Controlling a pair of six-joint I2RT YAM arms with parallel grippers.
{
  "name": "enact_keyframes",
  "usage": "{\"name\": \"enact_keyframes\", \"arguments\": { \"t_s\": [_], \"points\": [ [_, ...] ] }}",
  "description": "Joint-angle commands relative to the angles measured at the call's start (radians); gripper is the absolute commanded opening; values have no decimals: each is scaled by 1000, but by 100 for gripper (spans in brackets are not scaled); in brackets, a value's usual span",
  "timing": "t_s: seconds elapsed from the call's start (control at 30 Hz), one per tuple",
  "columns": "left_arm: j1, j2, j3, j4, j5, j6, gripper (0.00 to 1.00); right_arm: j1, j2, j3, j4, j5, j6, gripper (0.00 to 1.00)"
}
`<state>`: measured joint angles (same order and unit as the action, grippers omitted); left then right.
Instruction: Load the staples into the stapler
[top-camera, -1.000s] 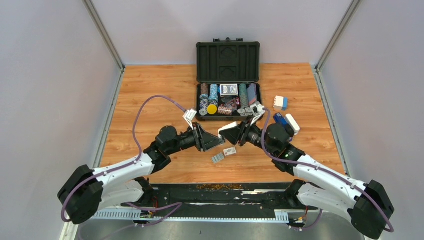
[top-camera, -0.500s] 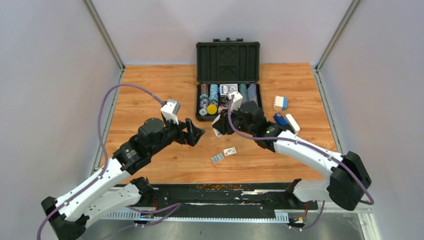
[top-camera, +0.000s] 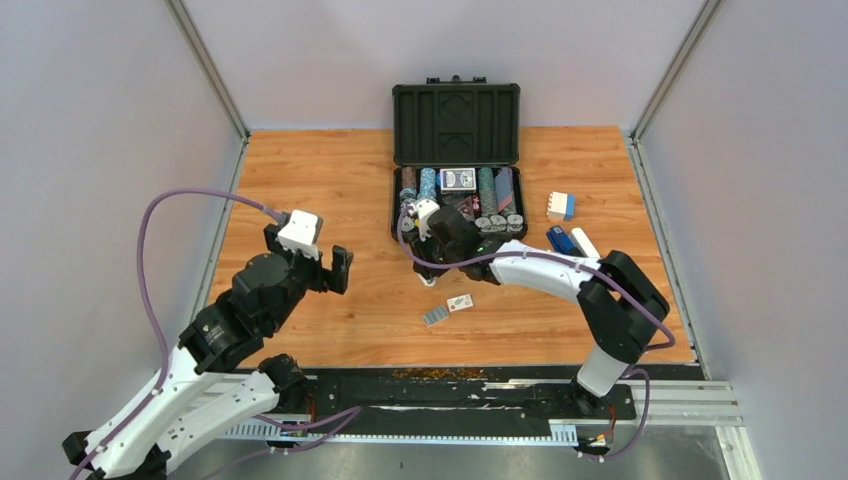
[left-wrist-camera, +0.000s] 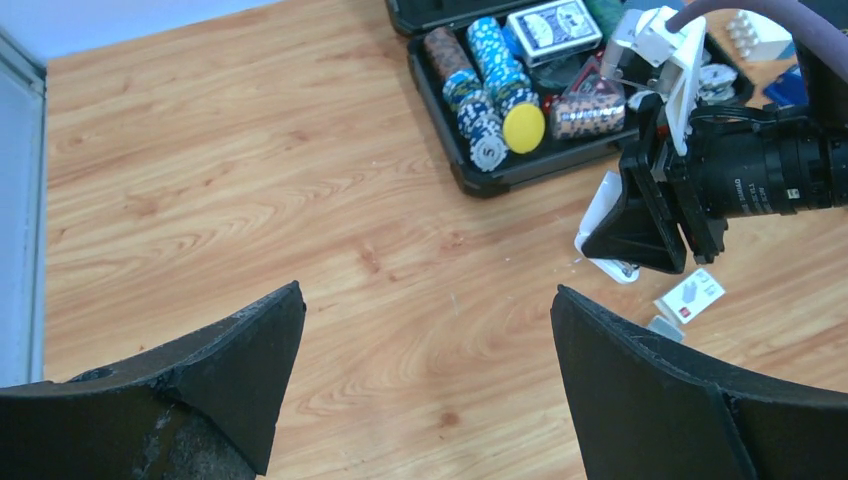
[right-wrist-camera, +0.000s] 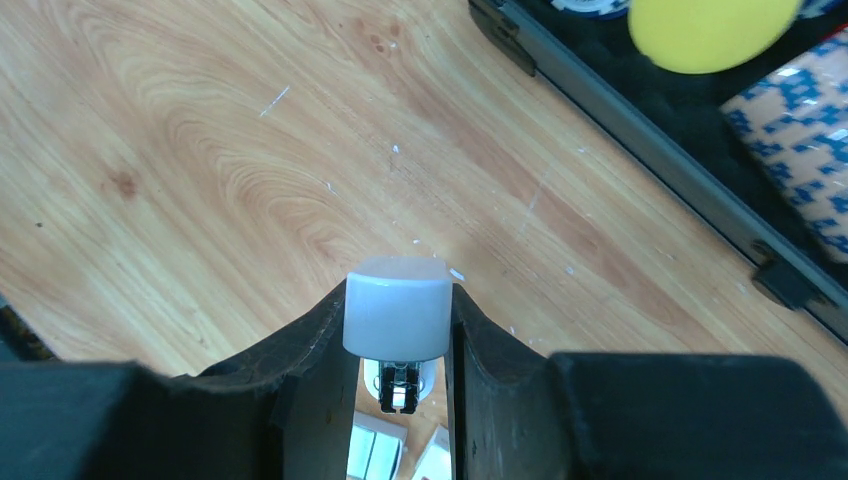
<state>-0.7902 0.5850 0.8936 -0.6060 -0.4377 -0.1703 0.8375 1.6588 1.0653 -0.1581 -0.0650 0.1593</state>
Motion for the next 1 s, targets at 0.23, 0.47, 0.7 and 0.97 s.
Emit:
{"name": "enact_keyframes", "arguments": {
  "t_s": [0.23,0.47,0.7,0.97],
  "points": [
    [10,-55,-145,98,-108,78,100,90,181,143,-38,127,-64,9],
    [17,-45,-151,98,-103,83,100,106,195,145,-85,177,-33,21],
    [23,-40,-151,95,-98,83,100,116,138,155,-165,186,-4,53],
    [25,-42,-153,92,-93,83,100,118,3,152,-298,222,28,69]
  ]
}}
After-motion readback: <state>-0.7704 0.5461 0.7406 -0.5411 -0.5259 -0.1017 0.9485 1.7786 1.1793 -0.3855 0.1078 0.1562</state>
